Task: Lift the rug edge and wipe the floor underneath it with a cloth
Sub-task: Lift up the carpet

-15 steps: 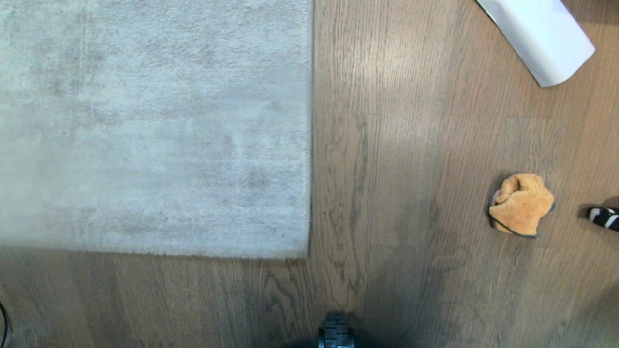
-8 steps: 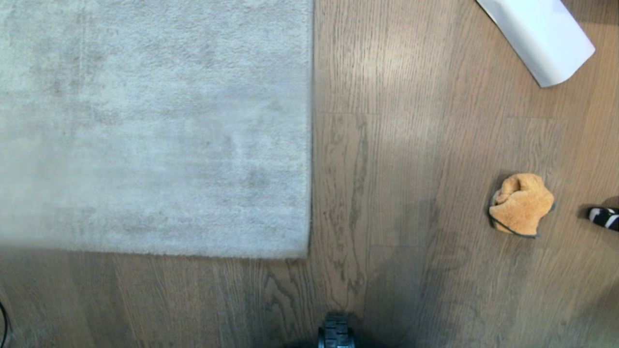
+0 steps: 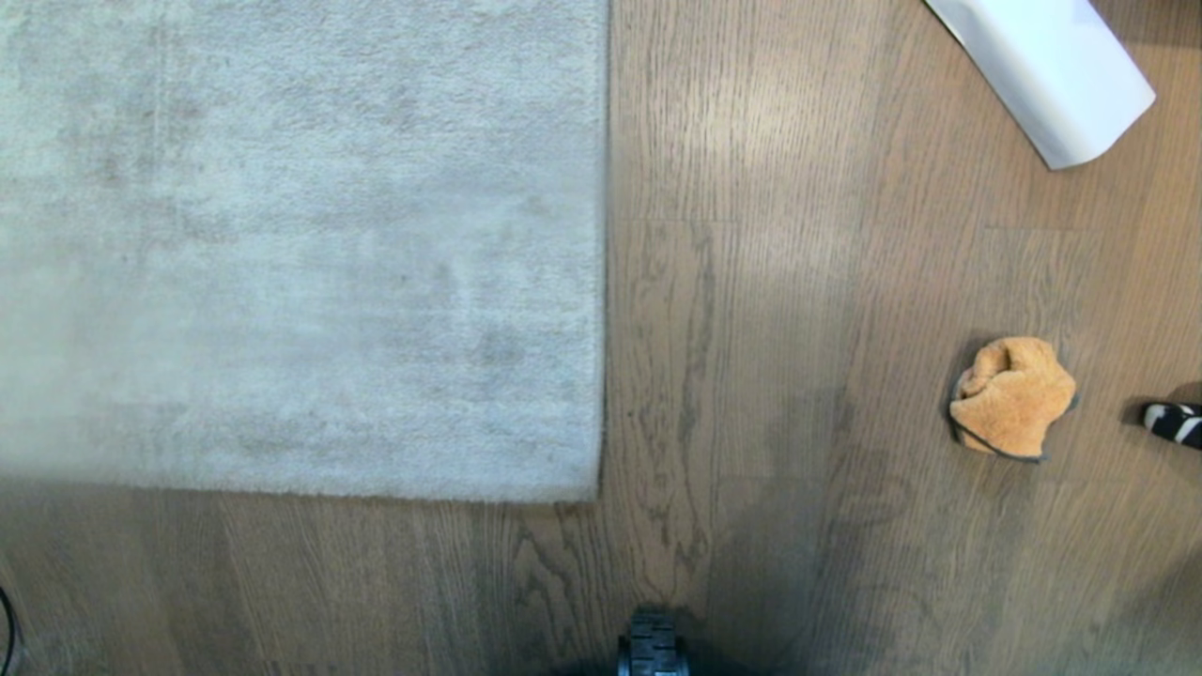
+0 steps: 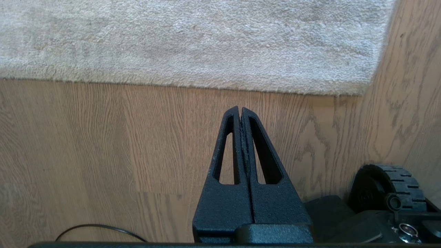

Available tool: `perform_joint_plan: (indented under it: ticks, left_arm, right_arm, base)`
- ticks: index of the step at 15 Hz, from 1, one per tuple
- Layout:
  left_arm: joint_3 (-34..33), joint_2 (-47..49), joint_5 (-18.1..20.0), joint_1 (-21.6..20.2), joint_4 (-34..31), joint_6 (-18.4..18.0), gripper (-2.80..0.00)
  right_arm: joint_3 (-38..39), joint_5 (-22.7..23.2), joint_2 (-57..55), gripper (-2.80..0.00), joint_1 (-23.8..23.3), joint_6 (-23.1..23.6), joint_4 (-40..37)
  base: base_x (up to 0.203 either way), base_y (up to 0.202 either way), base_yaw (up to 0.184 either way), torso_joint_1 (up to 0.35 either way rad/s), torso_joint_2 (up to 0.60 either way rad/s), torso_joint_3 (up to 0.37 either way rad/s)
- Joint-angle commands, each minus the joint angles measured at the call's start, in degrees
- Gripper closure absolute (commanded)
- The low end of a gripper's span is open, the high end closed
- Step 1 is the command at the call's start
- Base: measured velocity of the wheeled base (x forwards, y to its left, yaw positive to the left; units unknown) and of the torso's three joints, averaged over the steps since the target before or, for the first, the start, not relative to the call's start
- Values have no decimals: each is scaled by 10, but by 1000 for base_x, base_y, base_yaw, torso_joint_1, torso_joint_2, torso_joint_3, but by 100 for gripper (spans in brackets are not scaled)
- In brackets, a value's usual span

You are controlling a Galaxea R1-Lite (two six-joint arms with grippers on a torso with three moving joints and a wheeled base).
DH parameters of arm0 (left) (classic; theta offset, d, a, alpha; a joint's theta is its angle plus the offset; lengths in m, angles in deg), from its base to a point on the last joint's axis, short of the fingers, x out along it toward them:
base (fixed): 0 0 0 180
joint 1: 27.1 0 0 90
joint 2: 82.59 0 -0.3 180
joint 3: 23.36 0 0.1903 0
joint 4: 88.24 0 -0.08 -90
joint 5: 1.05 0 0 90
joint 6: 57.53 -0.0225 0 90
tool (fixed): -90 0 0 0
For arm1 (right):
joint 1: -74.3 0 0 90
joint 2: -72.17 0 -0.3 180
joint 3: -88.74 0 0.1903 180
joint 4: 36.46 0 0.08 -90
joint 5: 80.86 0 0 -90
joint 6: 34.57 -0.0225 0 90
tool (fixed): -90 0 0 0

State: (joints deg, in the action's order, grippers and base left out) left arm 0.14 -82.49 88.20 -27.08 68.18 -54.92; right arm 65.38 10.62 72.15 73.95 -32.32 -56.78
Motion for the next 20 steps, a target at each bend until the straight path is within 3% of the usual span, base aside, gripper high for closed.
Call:
perform_joint_plan:
  ticks: [1,9,20]
  left_arm:
    - [0,14,0,0,0,0,0]
    - [0,135,0,18,0,0,0]
    - [16,170,5,35,0,0,0]
  right_arm:
    - [0,0,0,0,0,0,0]
    - [0,0,0,0,0,0,0]
    - [0,0,0,0,0,0,0]
  base:
    - [0,0,0,0,0,0]
    - [0,0,0,0,0,0]
    - [0,0,0,0,0,0]
